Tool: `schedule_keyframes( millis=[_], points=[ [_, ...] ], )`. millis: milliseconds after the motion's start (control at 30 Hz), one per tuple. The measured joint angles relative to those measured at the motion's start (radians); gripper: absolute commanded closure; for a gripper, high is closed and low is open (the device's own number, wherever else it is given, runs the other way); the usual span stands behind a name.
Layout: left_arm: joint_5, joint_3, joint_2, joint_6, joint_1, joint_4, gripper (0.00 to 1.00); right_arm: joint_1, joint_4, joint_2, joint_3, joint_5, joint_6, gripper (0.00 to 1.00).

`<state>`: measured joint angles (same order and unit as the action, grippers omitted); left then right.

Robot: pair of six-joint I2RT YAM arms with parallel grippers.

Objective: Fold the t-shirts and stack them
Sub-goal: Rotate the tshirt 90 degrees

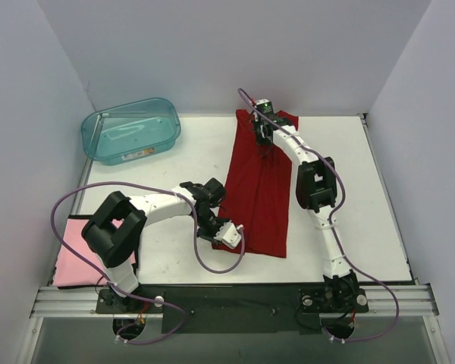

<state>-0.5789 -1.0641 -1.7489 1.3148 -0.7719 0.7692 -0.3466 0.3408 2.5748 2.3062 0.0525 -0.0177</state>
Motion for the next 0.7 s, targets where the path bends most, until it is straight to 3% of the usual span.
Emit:
schedule_keyframes(
  millis=[167, 400, 500, 700],
  points=[
    [0.007, 0.0, -0.001, 0.002, -0.008, -0.001, 0.97, 0.009, -0.001, -0.092, -0.139, 0.028, -0.042, 1.0],
    [0.006, -0.001, -0.004, -0.002, -0.028, 0.0, 0.99, 0.093, -0.076, -0.379, -0.51, -0.006, -0.243, 1.0],
    [0.006, -0.001, -0.004, -0.004, -0.034, 0.0, 0.99, 0.145, -0.122, -0.418, -0.594, -0.031, -0.314, 1.0],
    [0.006, -0.001, -0.004, -0.016, -0.045, 0.0, 1.0, 0.177, -0.15, -0.42, -0.697, -0.055, -0.431, 0.78]
  ],
)
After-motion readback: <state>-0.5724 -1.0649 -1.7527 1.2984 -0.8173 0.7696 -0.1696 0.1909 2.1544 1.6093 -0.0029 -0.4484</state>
